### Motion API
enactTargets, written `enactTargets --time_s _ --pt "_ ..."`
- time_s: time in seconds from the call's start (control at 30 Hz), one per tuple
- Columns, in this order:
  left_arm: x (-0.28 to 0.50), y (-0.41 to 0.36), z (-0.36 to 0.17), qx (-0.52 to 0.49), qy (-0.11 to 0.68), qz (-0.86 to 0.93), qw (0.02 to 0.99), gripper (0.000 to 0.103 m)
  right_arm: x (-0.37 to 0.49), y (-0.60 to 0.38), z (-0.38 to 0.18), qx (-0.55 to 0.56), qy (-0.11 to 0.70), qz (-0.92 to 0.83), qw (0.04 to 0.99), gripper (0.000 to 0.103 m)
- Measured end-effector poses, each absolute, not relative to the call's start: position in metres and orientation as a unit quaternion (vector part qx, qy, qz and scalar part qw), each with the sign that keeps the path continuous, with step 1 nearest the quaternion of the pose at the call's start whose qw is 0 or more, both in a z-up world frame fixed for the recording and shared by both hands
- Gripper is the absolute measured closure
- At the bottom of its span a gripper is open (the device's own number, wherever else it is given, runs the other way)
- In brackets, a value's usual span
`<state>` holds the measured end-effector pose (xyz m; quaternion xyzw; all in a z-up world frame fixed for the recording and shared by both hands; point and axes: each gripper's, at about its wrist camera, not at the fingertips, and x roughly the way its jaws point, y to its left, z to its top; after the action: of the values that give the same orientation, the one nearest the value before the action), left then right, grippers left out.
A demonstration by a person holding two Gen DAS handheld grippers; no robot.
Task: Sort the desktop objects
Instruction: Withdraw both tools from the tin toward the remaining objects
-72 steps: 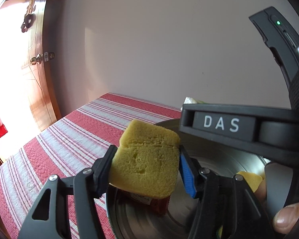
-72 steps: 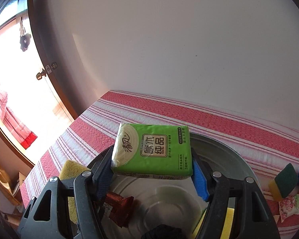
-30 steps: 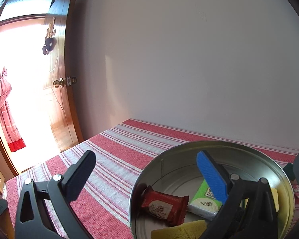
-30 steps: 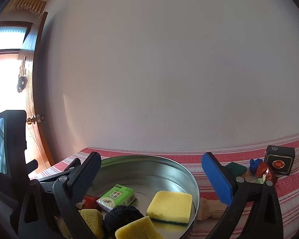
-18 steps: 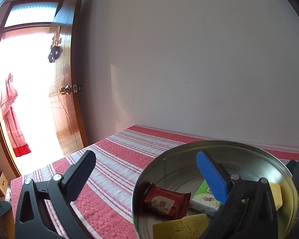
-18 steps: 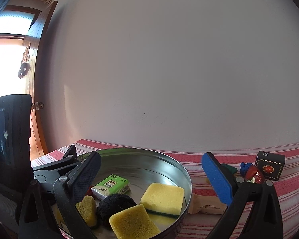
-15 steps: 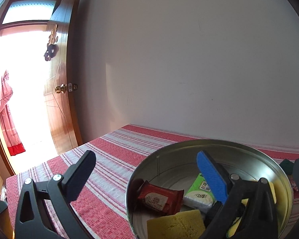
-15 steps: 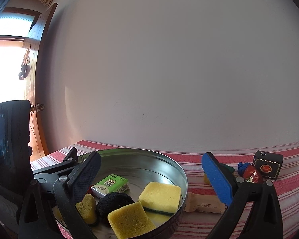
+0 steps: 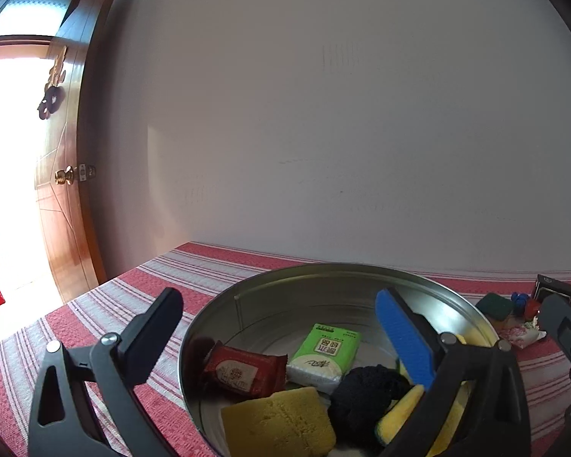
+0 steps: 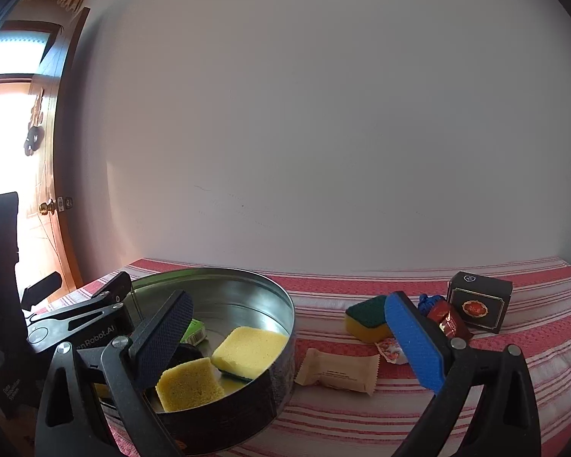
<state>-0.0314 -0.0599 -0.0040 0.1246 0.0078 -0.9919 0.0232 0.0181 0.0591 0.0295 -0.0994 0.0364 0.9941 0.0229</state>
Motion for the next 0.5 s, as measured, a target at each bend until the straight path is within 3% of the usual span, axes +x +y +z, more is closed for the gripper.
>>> enactTargets --time_s 0.33,0.5 --pt "-0.014 -0.028 0.002 0.1 -0.023 -0.988 -0.117 0.001 0.029 0.108 0.03 -0.104 -0.004 0.99 0.09 0.001" --pt "-0.01 -0.016 0.002 0.101 -0.032 -0.981 -0.161 0.001 0.02 0.156 0.024 -0.151 0.032 0.982 0.112 0.001"
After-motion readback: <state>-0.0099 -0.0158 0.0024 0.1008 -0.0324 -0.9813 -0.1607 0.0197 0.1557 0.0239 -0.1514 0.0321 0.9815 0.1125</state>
